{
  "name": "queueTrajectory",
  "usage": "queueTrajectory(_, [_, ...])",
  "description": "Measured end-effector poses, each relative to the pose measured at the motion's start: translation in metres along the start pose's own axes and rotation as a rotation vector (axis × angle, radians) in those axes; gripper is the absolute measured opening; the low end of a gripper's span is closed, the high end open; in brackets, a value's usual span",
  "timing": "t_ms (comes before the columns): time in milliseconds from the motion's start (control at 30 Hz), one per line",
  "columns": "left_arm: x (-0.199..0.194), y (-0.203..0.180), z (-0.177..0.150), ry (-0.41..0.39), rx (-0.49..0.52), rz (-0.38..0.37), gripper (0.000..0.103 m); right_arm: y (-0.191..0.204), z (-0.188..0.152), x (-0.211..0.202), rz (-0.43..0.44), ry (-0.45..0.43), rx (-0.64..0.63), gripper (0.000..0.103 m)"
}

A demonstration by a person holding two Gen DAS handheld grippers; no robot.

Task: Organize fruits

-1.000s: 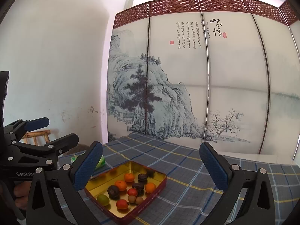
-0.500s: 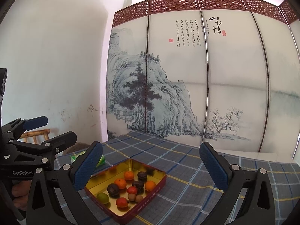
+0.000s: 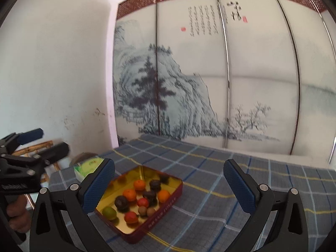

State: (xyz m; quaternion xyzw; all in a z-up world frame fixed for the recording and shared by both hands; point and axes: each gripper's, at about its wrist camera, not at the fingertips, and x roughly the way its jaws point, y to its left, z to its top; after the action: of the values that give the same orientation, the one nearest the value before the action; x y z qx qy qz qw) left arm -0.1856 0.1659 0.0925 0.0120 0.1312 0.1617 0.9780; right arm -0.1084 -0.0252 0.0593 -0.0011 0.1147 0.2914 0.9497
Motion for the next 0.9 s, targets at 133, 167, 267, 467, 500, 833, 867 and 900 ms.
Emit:
queueTrajectory(133, [0.004, 0.002, -0.003, 0.014, -0.010, 0.004, 0.103, -0.022, -0.008, 0.004, -0.027, 0.029, 0.061, 0.103])
queueTrajectory(167, [0.005, 0.002, -0.004, 0.018, -0.012, 0.006, 0.103, -0.025, -0.009, 0.003, -0.035, 0.028, 0.061, 0.103])
queueTrajectory(267, [0.009, 0.004, -0.006, 0.031, -0.017, 0.009, 0.103, -0.033, -0.011, 0.001, -0.055, 0.028, 0.054, 0.103])
queueTrajectory(467, [0.015, 0.005, -0.009, 0.052, -0.012, 0.020, 0.103, -0.051, -0.019, 0.008, -0.095, 0.056, 0.047, 0.103])
queueTrajectory(500, [0.017, 0.004, -0.010, 0.058, -0.008, 0.023, 0.103, -0.058, -0.022, 0.011, -0.101, 0.069, 0.050, 0.103])
queueTrajectory(833, [0.040, -0.006, -0.010, 0.110, 0.010, 0.026, 0.103, -0.153, -0.068, 0.075, -0.204, 0.351, -0.001, 0.103])
queueTrajectory(867, [0.043, -0.007, -0.009, 0.116, 0.006, 0.024, 0.103, -0.165, -0.073, 0.084, -0.217, 0.387, -0.018, 0.103])
queueTrajectory(900, [0.046, -0.007, -0.008, 0.123, 0.002, 0.030, 0.103, -0.181, -0.079, 0.096, -0.245, 0.438, -0.036, 0.103])
